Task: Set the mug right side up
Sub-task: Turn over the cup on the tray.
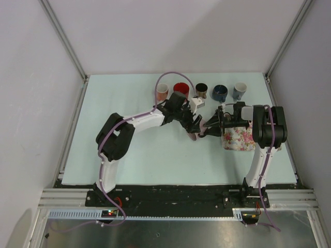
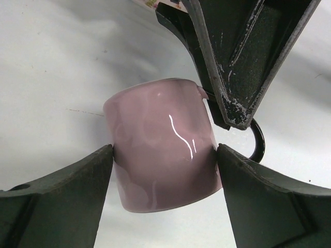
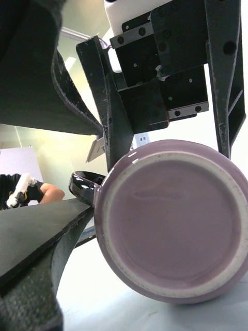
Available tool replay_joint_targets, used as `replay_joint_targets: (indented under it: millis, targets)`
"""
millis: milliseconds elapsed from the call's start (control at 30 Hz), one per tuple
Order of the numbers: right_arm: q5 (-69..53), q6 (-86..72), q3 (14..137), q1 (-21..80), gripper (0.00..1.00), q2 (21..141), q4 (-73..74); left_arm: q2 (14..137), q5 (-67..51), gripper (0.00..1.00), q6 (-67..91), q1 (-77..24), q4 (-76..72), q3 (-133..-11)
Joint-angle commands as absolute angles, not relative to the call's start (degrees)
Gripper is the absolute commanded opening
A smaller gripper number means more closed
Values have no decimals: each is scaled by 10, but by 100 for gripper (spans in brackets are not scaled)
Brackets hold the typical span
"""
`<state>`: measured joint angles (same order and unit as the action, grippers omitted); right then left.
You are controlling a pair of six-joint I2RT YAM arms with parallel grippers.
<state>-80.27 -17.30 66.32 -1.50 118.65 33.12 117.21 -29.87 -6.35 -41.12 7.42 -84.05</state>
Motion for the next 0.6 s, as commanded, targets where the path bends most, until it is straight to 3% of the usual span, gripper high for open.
replay_joint_targets:
  millis: [0, 300, 567]
  targets:
    - [-799, -82, 720, -26, 56, 1166, 425, 1190, -284, 85, -73, -408, 110, -852]
    - [-704, 144, 816, -18, 61, 1177, 677, 1199, -287, 85, -70, -408, 121, -865]
    - [-559, 167, 835, -4, 62, 1131, 705, 1209, -291, 85, -66, -407, 127, -877]
